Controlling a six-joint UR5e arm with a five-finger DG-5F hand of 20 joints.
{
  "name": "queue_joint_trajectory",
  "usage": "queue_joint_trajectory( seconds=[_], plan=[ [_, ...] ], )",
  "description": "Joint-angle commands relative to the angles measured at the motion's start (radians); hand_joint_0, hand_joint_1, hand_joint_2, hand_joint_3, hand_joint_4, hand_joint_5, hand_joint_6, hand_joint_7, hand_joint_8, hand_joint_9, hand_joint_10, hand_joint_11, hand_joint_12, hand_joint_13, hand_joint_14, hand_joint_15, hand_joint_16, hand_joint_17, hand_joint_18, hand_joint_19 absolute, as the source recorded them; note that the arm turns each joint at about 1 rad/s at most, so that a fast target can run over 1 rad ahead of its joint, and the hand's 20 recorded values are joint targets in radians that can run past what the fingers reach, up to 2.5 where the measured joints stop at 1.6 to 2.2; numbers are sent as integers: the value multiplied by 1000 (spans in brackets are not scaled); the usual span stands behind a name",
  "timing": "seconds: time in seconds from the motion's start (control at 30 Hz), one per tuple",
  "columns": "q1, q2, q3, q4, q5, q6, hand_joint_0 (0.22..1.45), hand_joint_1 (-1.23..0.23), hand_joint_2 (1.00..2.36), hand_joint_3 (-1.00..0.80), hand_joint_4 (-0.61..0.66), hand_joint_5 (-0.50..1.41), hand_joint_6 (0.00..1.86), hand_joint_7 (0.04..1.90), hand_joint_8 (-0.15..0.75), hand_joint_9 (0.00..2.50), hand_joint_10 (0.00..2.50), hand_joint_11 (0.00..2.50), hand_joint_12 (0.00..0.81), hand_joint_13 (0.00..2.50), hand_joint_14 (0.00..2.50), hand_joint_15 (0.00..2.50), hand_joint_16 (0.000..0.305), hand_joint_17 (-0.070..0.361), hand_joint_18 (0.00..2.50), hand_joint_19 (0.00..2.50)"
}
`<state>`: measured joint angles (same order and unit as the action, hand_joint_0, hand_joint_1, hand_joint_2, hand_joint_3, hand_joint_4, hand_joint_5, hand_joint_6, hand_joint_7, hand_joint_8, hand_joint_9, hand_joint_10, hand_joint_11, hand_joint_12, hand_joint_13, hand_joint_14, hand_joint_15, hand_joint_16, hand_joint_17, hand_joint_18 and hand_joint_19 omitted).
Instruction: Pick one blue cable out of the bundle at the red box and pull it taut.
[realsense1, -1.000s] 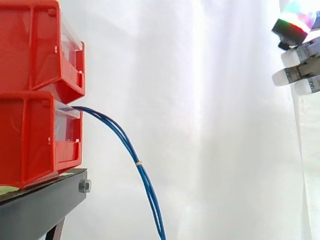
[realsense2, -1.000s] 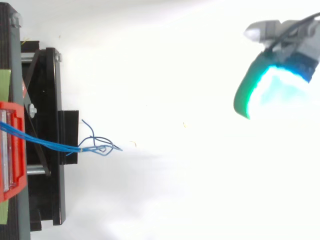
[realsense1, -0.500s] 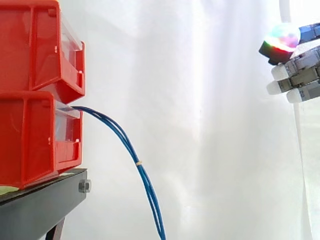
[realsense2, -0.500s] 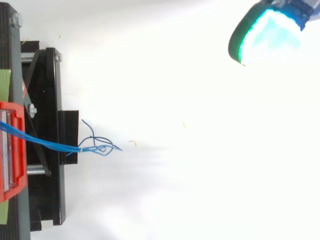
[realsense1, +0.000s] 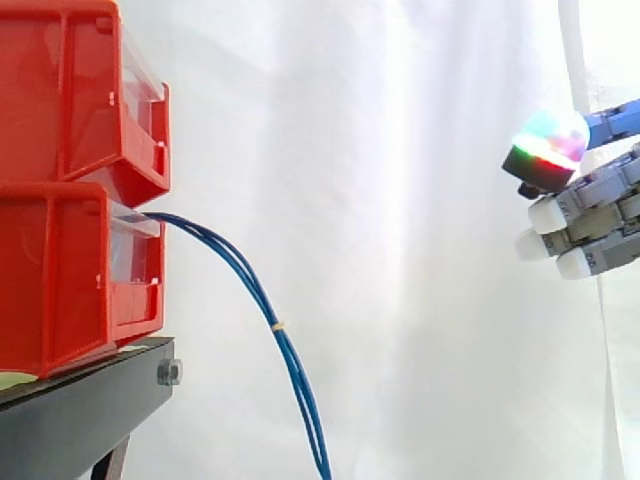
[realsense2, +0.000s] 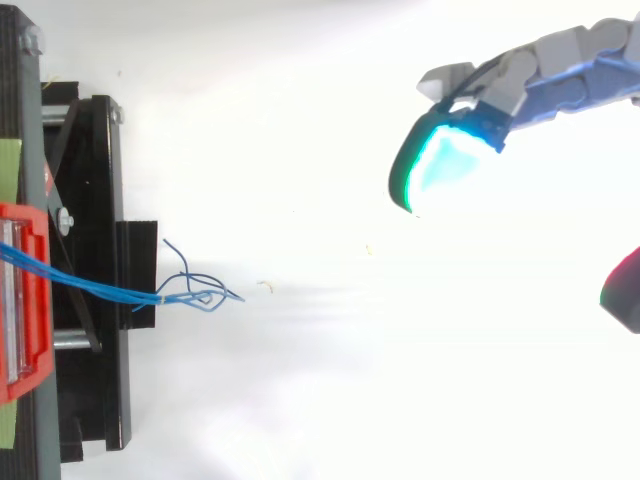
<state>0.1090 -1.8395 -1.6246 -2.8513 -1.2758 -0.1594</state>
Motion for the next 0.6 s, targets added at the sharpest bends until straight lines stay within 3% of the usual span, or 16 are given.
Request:
queue_joint_trajectory(
  seconds=[0.0, 0.17, 0.33, 0.43, 0.57],
  plan=[
    [0, -24, 0, 46, 1, 4, 552, -730, 1000, -500, 325, -180, 502, 725, 329, 609, 5, 204, 346, 243, 2, 81, 52, 118, 188, 162],
    [0, -44, 0, 61, -4, 4, 542, -713, 1000, -500, 324, -179, 502, 728, 329, 611, 4, 192, 346, 231, 2, 77, 53, 118, 192, 169],
    [-3, -104, 0, 127, -8, 21, 536, -695, 1000, -500, 320, -179, 502, 729, 331, 599, 4, 181, 339, 196, 1, 68, 51, 115, 189, 162],
    [-2, -112, 6, 167, -5, 17, 535, -694, 1000, -500, 320, -180, 502, 728, 326, 587, 6, 185, 337, 167, 2, 56, 51, 114, 163, 150],
    [-2, -113, 15, 171, -4, 0, 537, -698, 1000, -500, 316, -173, 502, 727, 289, 621, 4, 181, 321, 198, 2, 38, 50, 112, 187, 164]
  ],
)
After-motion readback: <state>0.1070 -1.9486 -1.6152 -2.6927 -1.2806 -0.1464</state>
